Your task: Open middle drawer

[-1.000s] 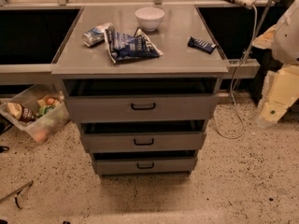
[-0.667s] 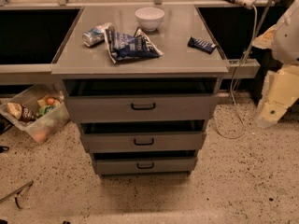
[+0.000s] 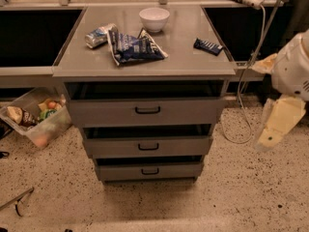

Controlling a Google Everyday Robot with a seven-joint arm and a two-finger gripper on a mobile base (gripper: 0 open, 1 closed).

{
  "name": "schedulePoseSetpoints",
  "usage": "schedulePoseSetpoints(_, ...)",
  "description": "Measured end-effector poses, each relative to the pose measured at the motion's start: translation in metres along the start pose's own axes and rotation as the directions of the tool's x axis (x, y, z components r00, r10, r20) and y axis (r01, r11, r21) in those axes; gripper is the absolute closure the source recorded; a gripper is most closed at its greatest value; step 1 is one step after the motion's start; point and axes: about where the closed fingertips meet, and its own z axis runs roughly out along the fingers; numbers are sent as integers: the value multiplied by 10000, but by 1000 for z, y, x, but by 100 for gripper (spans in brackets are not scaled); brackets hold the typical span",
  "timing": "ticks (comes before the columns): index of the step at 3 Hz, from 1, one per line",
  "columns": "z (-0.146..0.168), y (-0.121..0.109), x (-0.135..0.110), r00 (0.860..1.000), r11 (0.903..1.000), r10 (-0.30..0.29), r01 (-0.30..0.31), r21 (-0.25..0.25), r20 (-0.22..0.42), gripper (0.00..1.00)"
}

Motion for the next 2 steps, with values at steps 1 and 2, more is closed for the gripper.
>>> schedulePoseSetpoints(1, 73, 20, 9, 9942, 9984, -19, 80, -555, 1078, 0)
schedulePoseSetpoints(2, 158, 42, 18, 9688, 9918, 226, 94, -1277, 2466, 0)
